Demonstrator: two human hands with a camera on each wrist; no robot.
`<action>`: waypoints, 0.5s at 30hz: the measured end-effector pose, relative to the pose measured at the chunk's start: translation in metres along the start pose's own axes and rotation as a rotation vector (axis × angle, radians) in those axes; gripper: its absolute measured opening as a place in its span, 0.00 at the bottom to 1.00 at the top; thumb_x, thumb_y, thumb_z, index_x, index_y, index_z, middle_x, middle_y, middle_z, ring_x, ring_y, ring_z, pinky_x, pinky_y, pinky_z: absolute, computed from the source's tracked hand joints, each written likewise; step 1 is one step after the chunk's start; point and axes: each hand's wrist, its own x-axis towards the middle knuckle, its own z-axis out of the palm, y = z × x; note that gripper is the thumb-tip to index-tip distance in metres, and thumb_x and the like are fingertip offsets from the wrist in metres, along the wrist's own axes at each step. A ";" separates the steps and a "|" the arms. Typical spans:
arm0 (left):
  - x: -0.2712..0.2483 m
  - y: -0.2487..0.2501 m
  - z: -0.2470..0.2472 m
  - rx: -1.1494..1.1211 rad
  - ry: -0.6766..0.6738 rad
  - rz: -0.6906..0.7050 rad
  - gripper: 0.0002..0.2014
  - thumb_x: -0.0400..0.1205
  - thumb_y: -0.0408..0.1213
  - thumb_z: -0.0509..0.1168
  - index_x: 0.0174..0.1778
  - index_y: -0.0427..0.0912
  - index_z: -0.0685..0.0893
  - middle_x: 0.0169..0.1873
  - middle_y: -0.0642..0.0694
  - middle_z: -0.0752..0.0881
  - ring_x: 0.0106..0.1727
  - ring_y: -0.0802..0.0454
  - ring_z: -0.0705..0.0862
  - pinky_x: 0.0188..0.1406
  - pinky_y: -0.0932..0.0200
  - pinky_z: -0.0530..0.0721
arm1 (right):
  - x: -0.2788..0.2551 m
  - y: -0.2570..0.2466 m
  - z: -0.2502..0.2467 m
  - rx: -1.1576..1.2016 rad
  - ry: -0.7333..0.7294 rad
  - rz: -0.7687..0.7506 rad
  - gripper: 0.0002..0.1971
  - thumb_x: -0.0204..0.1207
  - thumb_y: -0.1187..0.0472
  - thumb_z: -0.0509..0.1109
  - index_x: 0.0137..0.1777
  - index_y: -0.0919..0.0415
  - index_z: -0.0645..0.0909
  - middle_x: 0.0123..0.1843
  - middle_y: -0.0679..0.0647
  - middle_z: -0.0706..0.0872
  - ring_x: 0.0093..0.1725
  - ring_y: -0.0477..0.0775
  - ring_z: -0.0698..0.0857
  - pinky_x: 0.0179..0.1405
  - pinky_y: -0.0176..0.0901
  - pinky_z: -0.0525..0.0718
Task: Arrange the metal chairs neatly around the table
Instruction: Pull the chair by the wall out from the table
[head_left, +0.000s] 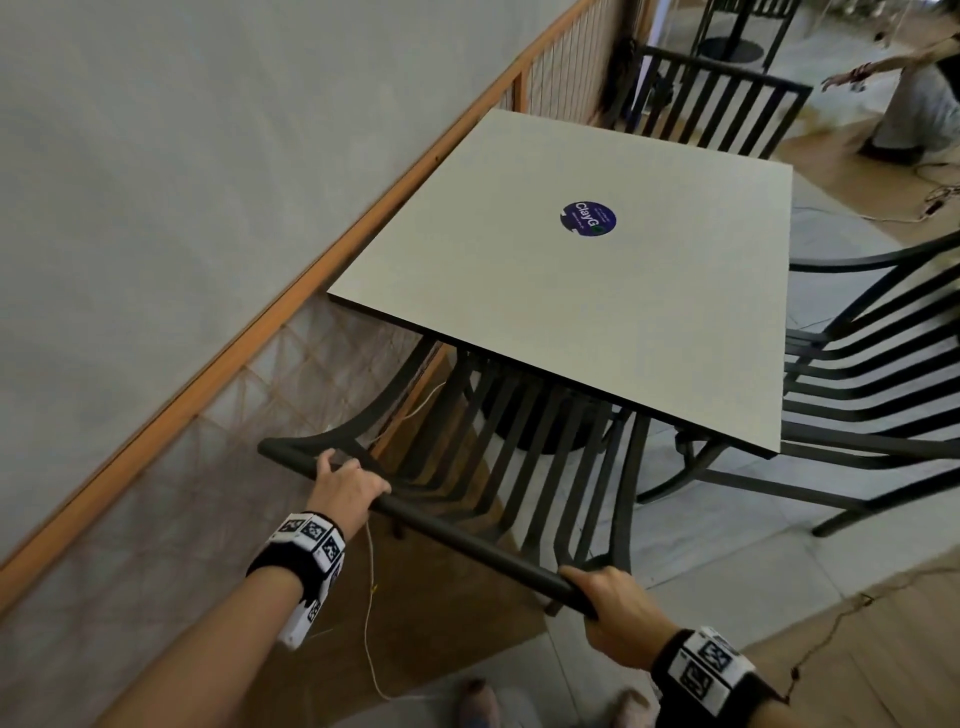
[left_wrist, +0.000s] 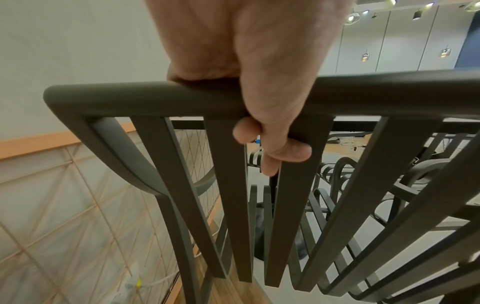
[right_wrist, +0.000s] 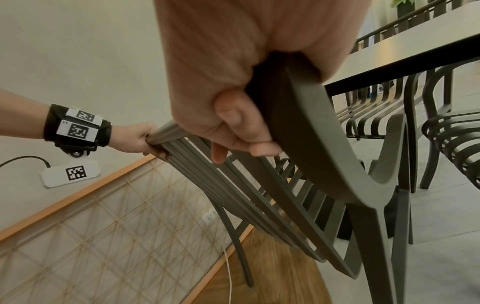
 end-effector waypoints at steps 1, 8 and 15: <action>0.004 -0.001 -0.001 -0.002 -0.005 -0.002 0.17 0.79 0.33 0.64 0.54 0.62 0.84 0.50 0.57 0.88 0.63 0.53 0.79 0.79 0.34 0.56 | 0.002 0.001 -0.002 0.001 0.005 -0.012 0.11 0.75 0.61 0.64 0.53 0.45 0.79 0.41 0.46 0.87 0.39 0.45 0.84 0.44 0.43 0.88; 0.030 -0.001 -0.012 -0.004 -0.057 -0.008 0.14 0.77 0.35 0.68 0.52 0.62 0.84 0.47 0.55 0.86 0.64 0.51 0.78 0.78 0.30 0.53 | 0.016 0.008 -0.020 -0.018 0.039 -0.054 0.11 0.77 0.62 0.65 0.51 0.43 0.76 0.34 0.41 0.78 0.32 0.39 0.77 0.40 0.36 0.83; 0.039 0.001 -0.020 0.009 -0.097 -0.040 0.14 0.77 0.32 0.67 0.48 0.59 0.84 0.47 0.55 0.84 0.64 0.50 0.77 0.78 0.28 0.51 | 0.021 0.006 -0.025 0.001 0.062 -0.075 0.09 0.78 0.62 0.64 0.54 0.49 0.78 0.36 0.43 0.80 0.38 0.47 0.83 0.44 0.42 0.87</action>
